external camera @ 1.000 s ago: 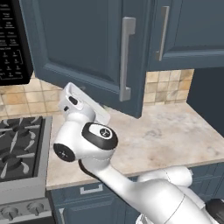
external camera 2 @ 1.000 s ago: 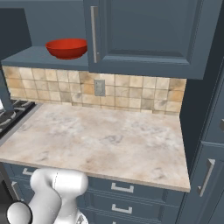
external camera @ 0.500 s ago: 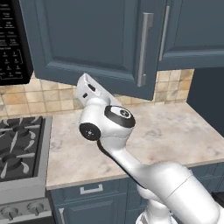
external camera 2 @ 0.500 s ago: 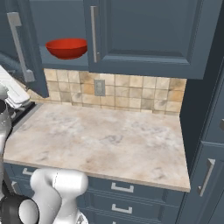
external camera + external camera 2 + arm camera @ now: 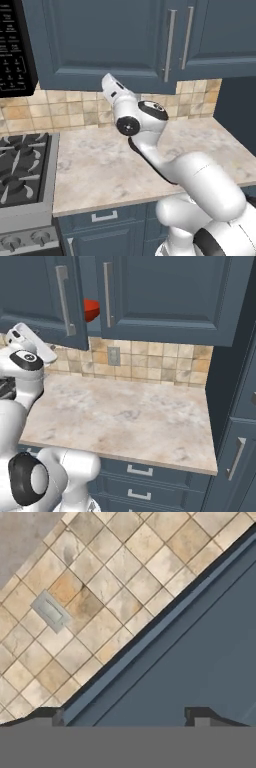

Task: Open the cabinet. Pick the bowls from the counter and place them in the cabinet. Then close the cabinet.

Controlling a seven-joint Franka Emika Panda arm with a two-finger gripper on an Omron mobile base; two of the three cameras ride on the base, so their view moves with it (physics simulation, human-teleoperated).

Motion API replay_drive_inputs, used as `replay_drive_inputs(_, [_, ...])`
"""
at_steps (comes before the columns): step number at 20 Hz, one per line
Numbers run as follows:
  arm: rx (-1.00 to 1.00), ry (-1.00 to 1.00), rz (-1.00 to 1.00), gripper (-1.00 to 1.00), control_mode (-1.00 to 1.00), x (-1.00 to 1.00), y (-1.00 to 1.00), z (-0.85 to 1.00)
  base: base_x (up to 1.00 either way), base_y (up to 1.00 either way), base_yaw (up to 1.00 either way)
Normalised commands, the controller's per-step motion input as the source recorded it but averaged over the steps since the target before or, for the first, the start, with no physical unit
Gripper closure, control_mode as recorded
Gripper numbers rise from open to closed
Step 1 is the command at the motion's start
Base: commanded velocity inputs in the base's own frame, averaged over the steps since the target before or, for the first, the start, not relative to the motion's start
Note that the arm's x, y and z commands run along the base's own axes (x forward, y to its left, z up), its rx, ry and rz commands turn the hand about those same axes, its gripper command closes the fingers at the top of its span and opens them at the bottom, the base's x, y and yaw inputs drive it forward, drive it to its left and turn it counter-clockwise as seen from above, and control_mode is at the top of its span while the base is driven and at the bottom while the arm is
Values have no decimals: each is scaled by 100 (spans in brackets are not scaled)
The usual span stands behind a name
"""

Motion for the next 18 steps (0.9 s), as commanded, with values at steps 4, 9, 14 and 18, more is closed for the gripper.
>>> replay_drive_inputs(4, [0,14,4,-100,-100,85,-17,28,0,0,0])
replay_drive_inputs(9, [0,13,4,-100,-100,83,-8,41,0,0,0])
replay_drive_inputs(14, [0,7,5,-100,-100,76,-1,27,0,0,0])
replay_drive_inputs(18, [0,2,4,-100,-100,59,0,1,0,0,0])
